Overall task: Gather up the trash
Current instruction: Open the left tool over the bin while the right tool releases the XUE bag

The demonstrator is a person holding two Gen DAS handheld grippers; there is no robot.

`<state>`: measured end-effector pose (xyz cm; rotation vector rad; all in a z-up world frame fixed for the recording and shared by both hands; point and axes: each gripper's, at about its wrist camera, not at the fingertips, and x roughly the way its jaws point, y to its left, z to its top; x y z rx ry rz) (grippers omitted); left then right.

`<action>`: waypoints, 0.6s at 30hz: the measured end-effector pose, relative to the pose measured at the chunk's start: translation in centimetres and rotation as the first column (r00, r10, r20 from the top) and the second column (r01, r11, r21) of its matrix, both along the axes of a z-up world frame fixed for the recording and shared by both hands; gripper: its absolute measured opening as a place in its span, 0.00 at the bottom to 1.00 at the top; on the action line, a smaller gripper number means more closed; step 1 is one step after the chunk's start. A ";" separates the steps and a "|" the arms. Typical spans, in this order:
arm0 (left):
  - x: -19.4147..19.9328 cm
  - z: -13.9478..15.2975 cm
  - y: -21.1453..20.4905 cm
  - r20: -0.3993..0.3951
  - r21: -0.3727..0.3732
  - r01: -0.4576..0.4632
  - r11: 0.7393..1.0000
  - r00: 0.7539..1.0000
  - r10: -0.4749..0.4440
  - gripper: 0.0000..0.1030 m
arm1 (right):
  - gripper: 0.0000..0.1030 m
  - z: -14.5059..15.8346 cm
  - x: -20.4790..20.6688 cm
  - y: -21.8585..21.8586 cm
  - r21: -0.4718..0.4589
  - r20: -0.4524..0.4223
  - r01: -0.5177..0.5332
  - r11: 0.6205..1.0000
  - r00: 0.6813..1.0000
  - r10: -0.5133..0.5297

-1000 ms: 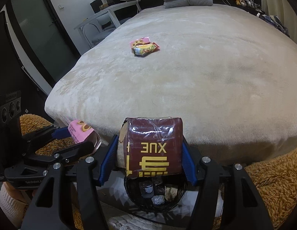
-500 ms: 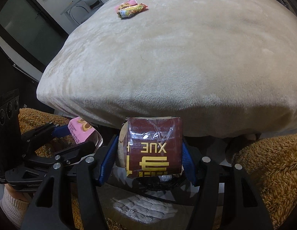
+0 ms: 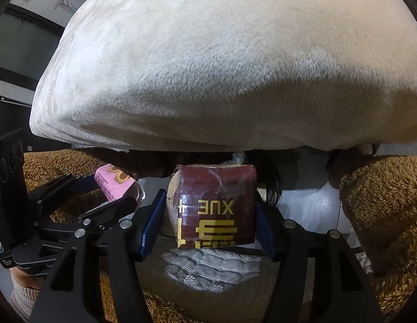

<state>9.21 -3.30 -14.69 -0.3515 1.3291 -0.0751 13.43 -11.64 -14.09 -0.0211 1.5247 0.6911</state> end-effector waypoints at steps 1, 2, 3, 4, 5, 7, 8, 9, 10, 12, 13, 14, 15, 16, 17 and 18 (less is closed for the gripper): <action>0.1 -0.2 -0.1 -0.011 -0.002 0.003 1.000 1.000 -0.003 0.61 | 0.59 -0.2 0.1 0.0 -0.006 -0.010 0.000 1.000 1.000 0.000; 0.3 -0.3 -0.1 -0.025 -0.003 0.005 1.000 1.000 -0.005 0.61 | 0.59 -0.5 0.1 0.0 -0.013 -0.016 0.000 1.000 1.000 0.000; 0.4 -0.5 -0.2 -0.037 -0.004 0.006 1.000 0.999 -0.006 0.61 | 0.59 -0.7 0.1 0.1 -0.018 -0.021 -0.001 1.000 1.000 0.000; 0.4 -0.7 -0.1 -0.049 -0.009 0.008 1.000 0.999 -0.008 0.61 | 0.59 -0.8 0.1 0.1 -0.020 -0.028 -0.003 1.000 1.000 0.002; 0.4 -0.9 -0.1 -0.061 -0.011 0.010 1.000 0.998 -0.011 0.61 | 0.59 -1.0 0.0 0.2 -0.022 -0.038 -0.005 1.000 0.999 0.004; 0.4 -1.3 0.0 -0.081 -0.015 0.017 1.000 0.997 -0.018 0.61 | 0.59 -1.4 0.0 0.4 -0.033 -0.058 -0.009 0.999 0.998 0.007; 0.4 -1.5 -0.1 -0.089 -0.020 0.021 1.000 0.996 -0.022 0.61 | 0.59 -1.6 -0.1 0.5 -0.040 -0.068 -0.013 0.999 0.998 0.010; 0.4 -1.7 -0.1 -0.096 -0.021 0.024 0.999 0.995 -0.026 0.61 | 0.59 -1.8 -0.1 0.4 -0.046 -0.076 -0.014 0.999 0.997 0.011; 0.4 -1.9 -0.1 -0.105 -0.021 0.029 0.999 0.994 -0.031 0.61 | 0.59 -2.0 0.1 0.4 -0.049 -0.084 -0.014 0.999 0.996 0.010; 0.4 -2.2 -0.2 -0.118 -0.026 0.035 0.999 0.992 -0.038 0.61 | 0.59 -2.3 0.3 0.4 -0.055 -0.097 -0.015 0.998 0.995 0.009; 0.4 -2.3 -0.2 -0.125 -0.028 0.038 0.999 0.991 -0.041 0.61 | 0.59 -2.5 0.3 0.4 -0.059 -0.105 -0.016 0.998 0.994 0.010; 0.4 -2.5 -0.1 -0.130 -0.028 0.040 0.999 0.991 -0.043 0.61 | 0.59 -2.7 0.3 0.4 -0.061 -0.115 -0.015 0.998 0.993 0.008; 0.5 -2.7 -0.3 -0.135 -0.028 0.041 0.999 0.990 -0.044 0.61 | 0.59 -3.0 0.3 0.4 -0.063 -0.122 -0.014 0.998 0.992 0.006; 0.6 -2.7 -0.3 -0.139 -0.028 0.042 0.999 0.989 -0.045 0.61 | 0.59 -3.1 0.3 0.4 -0.067 -0.127 -0.015 0.998 0.992 0.006; 0.6 -2.8 -0.2 -0.145 -0.028 0.042 0.999 0.988 -0.045 0.61 | 0.59 -3.3 0.2 0.4 -0.072 -0.125 -0.018 0.997 0.992 0.009; 0.7 -2.9 -0.2 -0.150 -0.029 0.041 0.999 0.988 -0.045 0.61 | 0.59 -3.3 0.2 0.7 -0.072 -0.126 -0.019 0.997 0.992 0.010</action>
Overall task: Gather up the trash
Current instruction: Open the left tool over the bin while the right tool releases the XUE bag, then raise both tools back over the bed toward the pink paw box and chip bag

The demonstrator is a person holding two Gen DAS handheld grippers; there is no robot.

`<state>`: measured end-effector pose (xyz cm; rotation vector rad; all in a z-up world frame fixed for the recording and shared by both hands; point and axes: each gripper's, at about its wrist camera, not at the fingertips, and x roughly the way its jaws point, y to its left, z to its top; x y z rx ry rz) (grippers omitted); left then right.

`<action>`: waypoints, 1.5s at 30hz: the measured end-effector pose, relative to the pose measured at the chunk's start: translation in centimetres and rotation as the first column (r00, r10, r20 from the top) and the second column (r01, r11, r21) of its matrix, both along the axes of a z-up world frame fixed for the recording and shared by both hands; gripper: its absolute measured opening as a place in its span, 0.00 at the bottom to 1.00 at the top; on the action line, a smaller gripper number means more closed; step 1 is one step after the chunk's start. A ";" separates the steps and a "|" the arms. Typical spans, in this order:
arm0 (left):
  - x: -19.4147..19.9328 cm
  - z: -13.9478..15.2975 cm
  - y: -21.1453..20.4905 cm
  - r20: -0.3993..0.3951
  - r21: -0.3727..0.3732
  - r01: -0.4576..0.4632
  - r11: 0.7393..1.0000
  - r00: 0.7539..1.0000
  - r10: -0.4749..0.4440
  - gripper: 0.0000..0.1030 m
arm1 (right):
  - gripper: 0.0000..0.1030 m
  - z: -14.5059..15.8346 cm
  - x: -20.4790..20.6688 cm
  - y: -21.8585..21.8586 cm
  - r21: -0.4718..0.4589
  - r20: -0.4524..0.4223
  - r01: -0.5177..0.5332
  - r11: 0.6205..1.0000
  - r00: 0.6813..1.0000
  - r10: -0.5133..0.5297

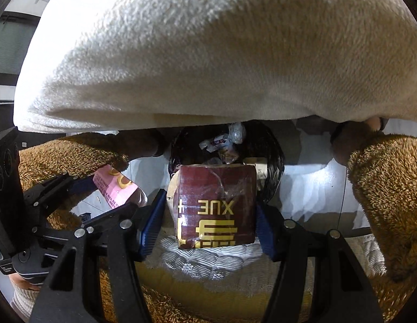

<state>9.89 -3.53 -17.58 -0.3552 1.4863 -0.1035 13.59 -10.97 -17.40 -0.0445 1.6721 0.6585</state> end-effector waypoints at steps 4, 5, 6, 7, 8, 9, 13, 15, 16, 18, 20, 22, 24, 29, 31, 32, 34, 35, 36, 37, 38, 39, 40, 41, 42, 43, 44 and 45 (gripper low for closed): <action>-0.2 -0.4 -0.2 -0.010 -0.001 0.004 1.000 1.000 -0.004 0.61 | 0.59 -0.4 -0.2 0.3 -0.007 -0.011 -0.008 1.000 1.000 0.008; -0.2 -0.5 -0.2 -0.013 0.000 0.006 1.000 1.000 -0.006 0.61 | 0.59 -0.4 -0.2 0.3 -0.008 -0.015 -0.010 1.000 1.000 0.010; -0.2 -0.6 -0.2 -0.015 0.000 0.007 1.000 1.000 -0.007 0.61 | 0.59 -0.5 -0.3 0.3 -0.010 -0.017 -0.013 1.000 1.000 0.013; -0.2 -0.6 -0.1 -0.017 0.001 0.007 1.000 1.000 -0.007 0.61 | 0.59 -0.6 -0.3 0.3 -0.011 -0.017 -0.014 1.000 1.000 0.014; -0.2 -0.7 -0.1 -0.019 0.002 0.007 1.000 1.000 -0.007 0.61 | 0.59 -0.7 -0.3 0.3 -0.012 -0.017 -0.014 1.000 1.000 0.014; -0.2 -0.7 0.0 -0.020 0.003 0.008 1.000 1.000 -0.008 0.61 | 0.59 -0.7 -0.3 0.3 -0.013 -0.017 -0.014 1.000 1.000 0.014; 0.0 -0.8 -0.2 -0.026 0.009 0.012 1.000 1.000 -0.011 0.61 | 0.59 -0.7 -0.3 0.3 -0.013 -0.021 -0.019 1.000 1.000 0.019; 0.0 -1.0 -0.4 -0.037 0.010 0.024 1.000 0.999 -0.024 0.62 | 0.60 -0.7 -0.4 0.2 -0.003 -0.025 -0.013 1.000 1.000 0.013; 0.0 -1.0 -0.6 -0.038 0.022 0.032 0.999 0.999 -0.031 0.67 | 0.61 -0.7 -0.3 0.1 0.002 -0.026 -0.010 1.000 1.000 0.010; 0.1 -1.0 -0.9 -0.033 0.047 0.041 0.998 0.999 -0.039 0.76 | 0.70 -0.7 -0.3 0.1 -0.005 -0.020 -0.005 1.000 1.000 0.005; 0.1 -1.1 -1.0 -0.035 0.050 0.041 0.998 0.999 -0.040 0.77 | 0.70 -0.7 -0.3 0.1 -0.004 -0.021 -0.003 1.000 1.000 0.003; 0.1 -1.2 -1.0 -0.039 0.052 0.039 0.998 0.999 -0.037 0.77 | 0.70 -0.7 -0.3 0.0 -0.006 -0.021 -0.003 1.000 1.000 0.003; 0.1 -1.3 -1.0 -0.041 0.052 0.041 0.998 0.998 -0.039 0.77 | 0.70 -0.8 -0.2 0.0 -0.007 -0.023 -0.003 1.000 1.000 0.003; 0.1 -1.4 -1.1 -0.041 0.056 0.051 0.997 0.998 -0.049 0.77 | 0.70 -0.7 -0.2 0.0 -0.010 -0.019 -0.009 1.000 1.000 0.009; -0.1 -1.3 -1.0 -0.037 0.056 0.054 0.997 0.998 -0.052 0.77 | 0.70 -0.7 -0.1 -0.1 -0.014 -0.013 -0.008 1.000 1.000 0.008; -0.1 -1.2 -0.9 -0.034 0.057 0.053 0.997 0.998 -0.051 0.77 | 0.70 -0.7 0.0 -0.2 -0.014 -0.013 -0.005 1.000 1.000 0.005; -0.2 -1.1 -0.8 -0.028 0.057 0.047 0.997 0.999 -0.045 0.77 | 0.70 -0.6 0.0 -0.3 -0.015 -0.009 -0.003 1.000 1.000 0.003; -0.2 -1.0 -0.7 -0.024 0.058 0.044 0.997 0.999 -0.042 0.77 | 0.70 -0.5 0.0 -0.4 -0.015 -0.003 -0.005 1.000 1.000 0.005; -0.2 -0.9 -0.6 -0.020 0.062 0.041 0.997 0.999 -0.040 0.77 | 0.70 -0.4 0.0 -0.4 -0.015 0.004 -0.007 1.000 1.000 0.007; -0.3 -0.8 -0.5 -0.015 0.065 0.036 0.997 0.999 -0.035 0.77 | 0.70 -0.3 -0.1 -0.4 -0.012 0.011 -0.008 1.000 1.000 0.008; -0.3 -0.7 -0.4 -0.010 0.066 0.030 0.997 1.000 -0.030 0.77 | 0.70 -0.1 -0.1 -0.5 -0.008 0.019 -0.008 1.000 1.000 0.008; -0.3 -0.5 -0.3 -0.002 0.065 0.025 0.998 1.000 -0.025 0.77 | 0.70 0.1 -0.1 -0.6 -0.002 0.027 -0.007 1.000 1.000 0.007; -0.4 -0.3 -0.1 0.008 0.063 0.019 0.998 1.000 -0.019 0.77 | 0.70 0.4 0.0 -0.7 0.006 0.036 -0.005 1.000 0.999 0.005; -0.4 0.0 0.0 0.022 0.061 0.014 0.998 1.000 -0.015 0.77 | 0.70 0.6 0.0 -0.8 0.015 0.044 -0.003 1.000 0.999 0.002; -0.5 0.3 0.1 0.037 0.058 0.010 0.998 0.999 -0.012 0.77 | 0.70 0.8 0.0 -0.9 0.023 0.053 -0.002 1.000 0.999 0.001; -0.7 0.6 0.2 0.056 0.056 0.008 0.998 0.998 -0.011 0.77 | 0.70 1.1 0.0 -1.1 0.037 0.064 0.000 0.999 0.998 -0.002; -0.8 1.0 0.3 0.077 0.056 0.006 0.998 0.997 -0.011 0.77 | 0.70 1.5 0.0 -1.2 0.053 0.074 -0.001 0.999 0.997 -0.003; -1.0 1.4 0.3 0.098 0.057 0.005 0.998 0.995 -0.010 0.77 | 0.70 1.9 -0.1 -1.3 0.069 0.090 -0.004 0.998 0.996 -0.003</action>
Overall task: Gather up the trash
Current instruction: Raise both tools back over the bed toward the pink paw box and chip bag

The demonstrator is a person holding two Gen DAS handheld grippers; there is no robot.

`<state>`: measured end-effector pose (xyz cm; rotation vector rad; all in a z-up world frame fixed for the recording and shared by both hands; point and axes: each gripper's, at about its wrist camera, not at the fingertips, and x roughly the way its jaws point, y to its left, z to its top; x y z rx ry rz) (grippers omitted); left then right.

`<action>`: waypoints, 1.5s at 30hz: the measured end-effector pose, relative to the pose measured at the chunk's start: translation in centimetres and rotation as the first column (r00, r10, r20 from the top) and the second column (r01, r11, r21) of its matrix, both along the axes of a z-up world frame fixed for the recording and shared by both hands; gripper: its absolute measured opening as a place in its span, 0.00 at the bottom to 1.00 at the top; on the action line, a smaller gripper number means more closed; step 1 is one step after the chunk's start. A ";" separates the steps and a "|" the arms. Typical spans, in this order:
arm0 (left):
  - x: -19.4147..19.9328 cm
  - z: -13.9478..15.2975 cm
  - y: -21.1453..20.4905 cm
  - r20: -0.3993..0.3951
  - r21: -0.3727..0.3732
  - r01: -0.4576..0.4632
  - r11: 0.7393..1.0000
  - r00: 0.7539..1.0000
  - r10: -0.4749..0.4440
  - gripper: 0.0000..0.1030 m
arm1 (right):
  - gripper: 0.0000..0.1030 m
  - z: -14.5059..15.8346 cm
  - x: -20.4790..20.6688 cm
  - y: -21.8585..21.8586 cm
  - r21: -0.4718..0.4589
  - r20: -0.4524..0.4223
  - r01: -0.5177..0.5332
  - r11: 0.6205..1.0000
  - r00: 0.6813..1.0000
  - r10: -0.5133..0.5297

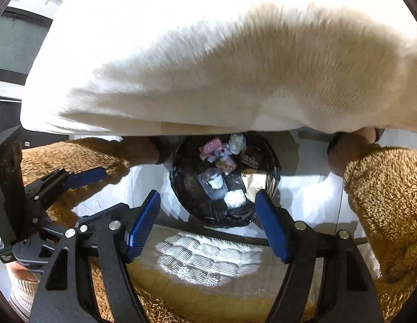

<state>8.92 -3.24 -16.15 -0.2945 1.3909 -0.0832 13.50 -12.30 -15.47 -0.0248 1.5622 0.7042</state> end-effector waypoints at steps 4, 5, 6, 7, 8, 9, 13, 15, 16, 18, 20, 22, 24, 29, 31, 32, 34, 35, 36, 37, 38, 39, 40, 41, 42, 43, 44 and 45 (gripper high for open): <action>-0.7 1.8 0.5 0.095 -0.011 -0.017 1.000 0.995 0.018 0.77 | 0.70 2.0 -0.4 -0.5 0.072 0.084 -0.007 0.997 0.996 0.000; -0.9 2.3 0.7 0.119 -0.012 -0.023 1.000 0.993 0.025 0.77 | 0.70 2.6 -0.6 -0.7 0.092 0.105 -0.008 0.996 0.994 -0.002; -1.0 2.8 0.8 0.141 -0.010 -0.029 1.000 0.990 0.031 0.77 | 0.70 3.2 -0.7 -1.0 0.115 0.125 -0.009 0.993 0.992 -0.005; -1.2 3.4 1.0 0.169 -0.010 -0.034 0.999 0.985 0.035 0.77 | 0.70 4.0 -0.9 -1.3 0.144 0.146 -0.013 0.989 0.989 -0.009; -1.4 4.0 1.0 0.199 -0.013 -0.037 0.999 0.979 0.039 0.77 | 0.70 4.7 -1.0 -1.5 0.172 0.167 -0.016 0.985 0.986 -0.013; -1.6 4.6 1.0 0.230 -0.015 -0.040 0.999 0.972 0.042 0.77 | 0.70 5.6 -1.2 -2.0 0.203 0.195 -0.019 0.979 0.981 -0.021; -2.4 7.4 1.3 0.354 -0.015 -0.052 0.999 0.934 0.054 0.77 | 0.70 8.3 -1.5 -3.0 0.294 0.278 -0.031 0.955 0.959 -0.054; -2.7 8.7 1.6 0.408 -0.016 -0.058 0.998 0.911 0.060 0.77 | 0.70 9.5 -1.5 -3.4 0.325 0.319 -0.040 0.945 0.945 -0.069; -2.7 9.4 1.8 0.436 -0.014 -0.060 0.998 0.898 0.060 0.77 | 0.70 10.1 -1.3 -3.4 0.330 0.335 -0.044 0.943 0.939 -0.073; -2.6 10.7 2.1 0.481 -0.011 -0.062 0.998 0.875 0.060 0.77 | 0.70 11.0 -0.9 -3.4 0.341 0.361 -0.056 0.938 0.929 -0.076; -2.5 11.8 2.8 0.520 0.000 -0.072 0.997 0.852 0.062 0.77 | 0.70 11.8 -0.3 -3.0 0.328 0.400 -0.076 0.941 0.914 -0.065; -2.1 12.7 3.8 0.545 -0.001 -0.086 0.996 0.835 0.073 0.77 | 0.70 12.4 0.4 -2.6 0.314 0.440 -0.096 0.945 0.896 -0.055; -1.6 13.4 4.9 0.560 -0.006 -0.099 0.995 0.824 0.085 0.77 | 0.70 13.2 1.3 -2.0 0.293 0.473 -0.117 0.949 0.881 -0.037; 0.6 15.1 8.1 0.586 -0.033 -0.124 0.992 0.802 0.119 0.77 | 0.70 14.3 4.1 -0.4 0.275 0.518 -0.157 0.948 0.855 -0.008; 1.6 15.6 9.2 0.593 -0.038 -0.135 0.990 0.795 0.131 0.77 | 0.70 14.4 5.4 0.5 0.265 0.532 -0.174 0.948 0.846 0.007; 2.1 15.7 9.7 0.595 -0.045 -0.141 0.989 0.792 0.140 0.77 | 0.70 14.5 6.0 1.0 0.259 0.541 -0.185 0.948 0.841 0.016; 3.2 16.0 10.6 0.598 -0.047 -0.147 0.988 0.788 0.146 0.77 | 0.70 14.7 6.9 2.0 0.243 0.566 -0.208 0.948 0.823 0.035; 3.8 16.2 10.9 0.602 -0.041 -0.148 0.988 0.786 0.143 0.77 | 0.70 14.7 7.5 2.5 0.242 0.574 -0.216 0.946 0.818 0.040; 4.3 16.5 11.2 0.605 -0.036 -0.147 0.988 0.784 0.139 0.77 | 0.71 14.7 8.2 3.0 0.243 0.574 -0.217 0.945 0.818 0.040; 4.8 16.7 11.5 0.610 -0.030 -0.144 0.989 0.782 0.132 0.77 | 0.71 14.7 8.7 3.2 0.244 0.574 -0.218 0.945 0.818 0.040; 5.3 16.8 11.9 0.612 -0.024 -0.145 0.989 0.780 0.129 0.77 | 0.71 14.6 9.3 3.6 0.243 0.575 -0.217 0.945 0.818 0.040; 5.7 16.9 12.3 0.614 -0.024 -0.147 0.989 0.779 0.131 0.77 | 0.71 14.6 9.8 4.1 0.244 0.574 -0.219 0.945 0.818 0.041; 6.3 16.9 12.8 0.614 -0.028 -0.149 0.988 0.778 0.135 0.77 | 0.71 14.5 10.4 4.5 0.245 0.571 -0.221 0.944 0.820 0.044; 6.8 16.9 13.2 0.614 -0.030 -0.151 0.988 0.777 0.138 0.77 | 0.71 14.4 10.8 5.1 0.242 0.570 -0.226 0.944 0.820 0.051; 7.2 17.0 13.7 0.615 -0.030 -0.155 0.987 0.776 0.141 0.77 | 0.71 14.3 11.1 5.6 0.233 0.570 -0.236 0.943 0.819 0.064; 7.5 16.9 14.1 0.616 -0.029 -0.160 0.987 0.775 0.144 0.77 | 0.71 14.1 11.4 6.2 0.219 0.574 -0.250 0.943 0.815 0.083; 7.8 16.8 14.6 0.618 -0.033 -0.166 0.986 0.772 0.151 0.77 | 0.71 13.9 11.8 6.8 0.207 0.578 -0.260 0.943 0.810 0.097; 8.1 16.7 15.1 0.620 -0.041 -0.171 0.985 0.768 0.159 0.77 | 0.71 13.7 12.1 7.3 0.202 0.577 -0.269 0.942 0.809 0.107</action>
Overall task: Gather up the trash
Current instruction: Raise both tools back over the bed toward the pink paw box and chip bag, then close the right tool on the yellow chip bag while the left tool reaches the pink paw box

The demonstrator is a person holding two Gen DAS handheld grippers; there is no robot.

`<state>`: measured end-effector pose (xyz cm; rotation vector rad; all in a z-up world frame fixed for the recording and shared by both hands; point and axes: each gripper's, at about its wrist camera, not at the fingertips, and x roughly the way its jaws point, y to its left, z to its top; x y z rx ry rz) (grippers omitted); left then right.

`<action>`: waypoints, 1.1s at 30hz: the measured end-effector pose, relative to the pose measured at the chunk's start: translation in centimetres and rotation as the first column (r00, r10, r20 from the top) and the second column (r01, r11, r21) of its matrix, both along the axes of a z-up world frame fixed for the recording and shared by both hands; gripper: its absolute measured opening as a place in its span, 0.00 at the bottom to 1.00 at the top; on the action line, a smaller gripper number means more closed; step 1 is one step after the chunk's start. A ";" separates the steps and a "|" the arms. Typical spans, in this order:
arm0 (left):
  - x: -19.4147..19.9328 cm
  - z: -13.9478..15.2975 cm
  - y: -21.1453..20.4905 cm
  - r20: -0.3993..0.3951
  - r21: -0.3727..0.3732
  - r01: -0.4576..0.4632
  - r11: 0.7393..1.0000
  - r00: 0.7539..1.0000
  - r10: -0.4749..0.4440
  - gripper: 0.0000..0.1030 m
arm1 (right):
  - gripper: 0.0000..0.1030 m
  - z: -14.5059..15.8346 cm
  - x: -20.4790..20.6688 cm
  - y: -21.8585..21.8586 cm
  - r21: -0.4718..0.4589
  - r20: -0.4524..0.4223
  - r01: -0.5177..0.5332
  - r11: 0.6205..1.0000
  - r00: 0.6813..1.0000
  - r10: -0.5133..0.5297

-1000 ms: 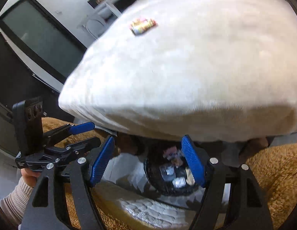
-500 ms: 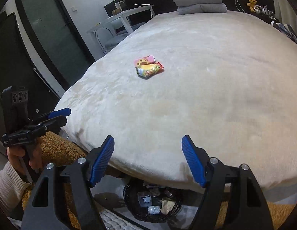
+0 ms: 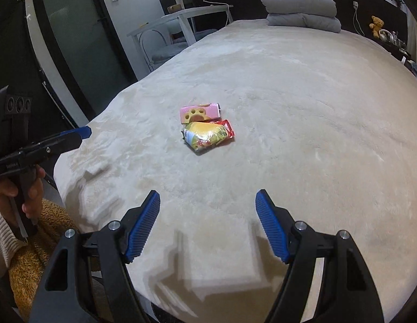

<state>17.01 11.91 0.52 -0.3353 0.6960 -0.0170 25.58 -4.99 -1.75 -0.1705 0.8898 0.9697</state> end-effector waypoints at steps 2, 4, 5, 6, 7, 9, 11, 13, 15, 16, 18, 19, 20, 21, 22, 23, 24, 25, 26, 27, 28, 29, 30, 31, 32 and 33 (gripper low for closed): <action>0.5 -0.2 1.0 0.003 -0.010 -0.010 1.000 1.000 0.010 0.77 | 0.71 -0.2 0.6 0.8 -0.009 0.003 -0.011 1.000 1.000 0.011; 0.9 -0.3 1.7 0.010 -0.019 -0.014 1.000 1.000 0.015 0.77 | 0.74 -0.6 1.4 1.6 -0.016 0.000 -0.014 1.000 1.000 0.014; 1.1 -0.2 1.9 0.015 -0.012 -0.015 1.000 1.000 0.016 0.77 | 0.77 -0.9 1.7 2.0 -0.021 -0.001 -0.015 1.000 1.000 0.015; 1.2 -0.1 2.2 0.021 -0.005 -0.015 1.000 1.000 0.015 0.77 | 0.77 -1.1 2.2 2.5 -0.025 0.003 -0.013 1.000 1.000 0.013; 1.5 0.0 2.5 0.027 -0.002 -0.014 1.000 1.000 0.014 0.77 | 0.78 -1.3 2.7 3.0 -0.027 0.003 -0.012 1.000 1.000 0.012; 1.9 -0.1 3.2 0.031 -0.005 -0.021 1.000 0.999 0.021 0.77 | 0.78 -1.7 3.5 4.1 -0.034 -0.002 -0.016 0.999 1.000 0.016; 2.4 -0.3 3.8 0.026 -0.012 -0.030 0.999 0.999 0.030 0.77 | 0.78 -2.1 4.1 5.1 -0.042 -0.001 -0.019 0.999 1.000 0.019; 2.6 -0.3 4.0 0.026 -0.009 -0.032 0.999 0.999 0.032 0.77 | 0.78 -2.3 4.5 6.1 -0.047 -0.002 -0.027 0.999 1.000 0.027; 2.8 -0.4 4.1 0.025 -0.006 -0.030 1.000 0.999 0.030 0.77 | 0.78 -2.5 5.0 7.0 -0.049 0.001 -0.035 0.998 0.999 0.035; 2.9 -0.5 4.2 0.023 -0.008 -0.029 1.000 0.999 0.030 0.77 | 0.78 -2.6 5.1 7.3 -0.057 0.009 -0.033 0.998 0.999 0.033; 2.9 -0.7 4.3 0.017 -0.014 -0.031 0.999 0.999 0.031 0.77 | 0.78 -2.8 5.6 7.9 -0.065 0.009 -0.023 0.998 1.000 0.023; 2.9 -0.7 4.3 0.015 -0.014 -0.030 0.999 0.999 0.030 0.77 | 0.78 -2.9 5.9 8.1 -0.064 0.004 -0.021 0.998 1.000 0.021; 2.8 -0.7 4.3 0.015 -0.013 -0.029 1.000 0.999 0.029 0.77 | 0.78 -2.9 6.1 8.3 -0.067 0.006 -0.019 0.998 1.000 0.019; 2.8 -0.7 4.3 0.017 -0.014 -0.027 1.000 0.999 0.028 0.77 | 0.78 -2.9 6.3 8.5 -0.069 0.008 -0.018 0.997 1.000 0.019; 2.8 -0.7 4.4 0.016 -0.016 -0.027 1.000 0.999 0.027 0.77 | 0.78 -2.9 6.4 8.6 -0.069 0.007 -0.020 0.997 1.000 0.020; 2.8 -0.7 4.4 0.016 -0.017 -0.028 0.999 0.999 0.028 0.77 | 0.78 -3.0 6.6 8.9 -0.069 0.005 -0.024 0.997 1.000 0.025; 2.8 -0.7 4.5 0.015 -0.020 -0.029 0.999 0.999 0.029 0.77 | 0.78 -3.0 6.6 9.1 -0.069 0.005 -0.031 0.997 0.999 0.031; 2.8 -0.7 4.5 0.015 -0.022 -0.029 0.999 0.999 0.029 0.77 | 0.78 -3.0 6.6 9.3 -0.066 0.002 -0.040 0.997 0.999 0.040; 2.8 -0.8 4.5 0.016 -0.023 -0.030 0.999 0.999 0.030 0.77 | 0.78 -3.0 6.6 9.4 -0.065 -0.002 -0.048 0.997 0.999 0.048; 2.9 -0.8 4.5 0.015 -0.023 -0.030 0.999 0.999 0.031 0.77 | 0.78 -3.0 6.6 9.6 -0.065 -0.003 -0.052 0.997 0.999 0.052; 3.0 -0.9 4.4 0.011 -0.022 -0.030 0.999 0.999 0.030 0.77 | 0.78 -3.1 6.6 9.7 -0.067 -0.002 -0.052 0.996 0.999 0.052; 3.0 -0.9 4.4 0.007 -0.020 -0.030 0.999 1.000 0.030 0.77 | 0.78 -3.1 6.6 9.9 -0.072 -0.005 -0.055 0.996 0.998 0.055; 3.1 -1.0 4.3 0.005 -0.018 -0.028 0.999 1.000 0.029 0.77 | 0.78 -3.2 6.7 10.1 -0.077 -0.005 -0.057 0.995 0.998 0.057; 3.2 -1.0 4.2 0.002 -0.016 -0.027 1.000 1.000 0.027 0.77 | 0.78 -3.3 6.7 10.3 -0.083 -0.003 -0.056 0.995 0.998 0.056; 3.3 -1.0 4.1 -0.001 -0.014 -0.026 1.000 1.000 0.026 0.77 | 0.78 -3.4 6.8 10.4 -0.089 -0.003 -0.057 0.994 0.998 0.057; 3.4 -1.0 4.0 -0.003 -0.012 -0.026 1.000 1.000 0.026 0.77 | 0.78 -3.5 6.8 10.5 -0.097 -0.002 -0.054 0.994 0.999 0.054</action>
